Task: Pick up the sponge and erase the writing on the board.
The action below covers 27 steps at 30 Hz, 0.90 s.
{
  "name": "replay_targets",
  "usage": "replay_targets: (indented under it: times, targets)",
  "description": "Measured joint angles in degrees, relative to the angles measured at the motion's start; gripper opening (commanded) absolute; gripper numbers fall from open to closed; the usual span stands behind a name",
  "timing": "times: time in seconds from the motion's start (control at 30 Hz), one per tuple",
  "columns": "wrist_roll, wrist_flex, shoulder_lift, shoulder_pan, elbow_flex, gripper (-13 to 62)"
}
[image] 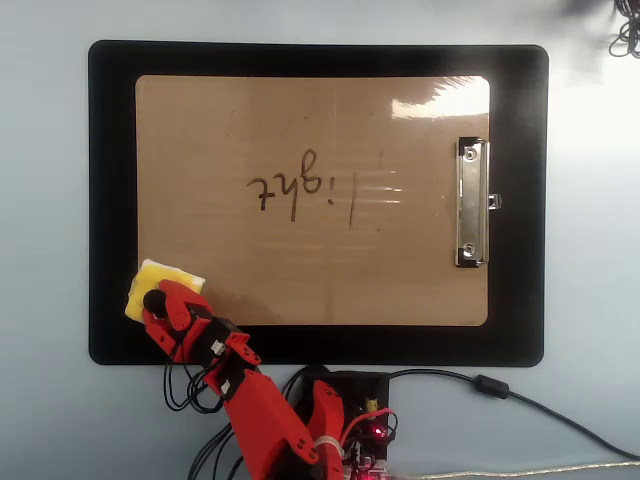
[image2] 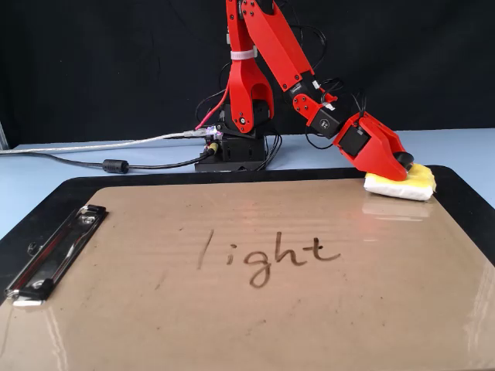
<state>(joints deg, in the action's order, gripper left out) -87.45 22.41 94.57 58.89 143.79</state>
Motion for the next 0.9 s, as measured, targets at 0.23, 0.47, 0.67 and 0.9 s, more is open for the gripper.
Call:
replay_targets:
  times: [0.23, 0.47, 0.67, 0.9]
  targets:
    - [0.7, -0.2, 5.0, -11.3, 0.6, -7.7]
    - [3.5, -0.6, 11.0, -30.6, 0.5, -7.7]
    - [13.1, -5.9, 10.9, -46.3, 0.2, -7.7]
    - [17.2, -24.0, 15.6, -58.2, -0.4, -7.7]
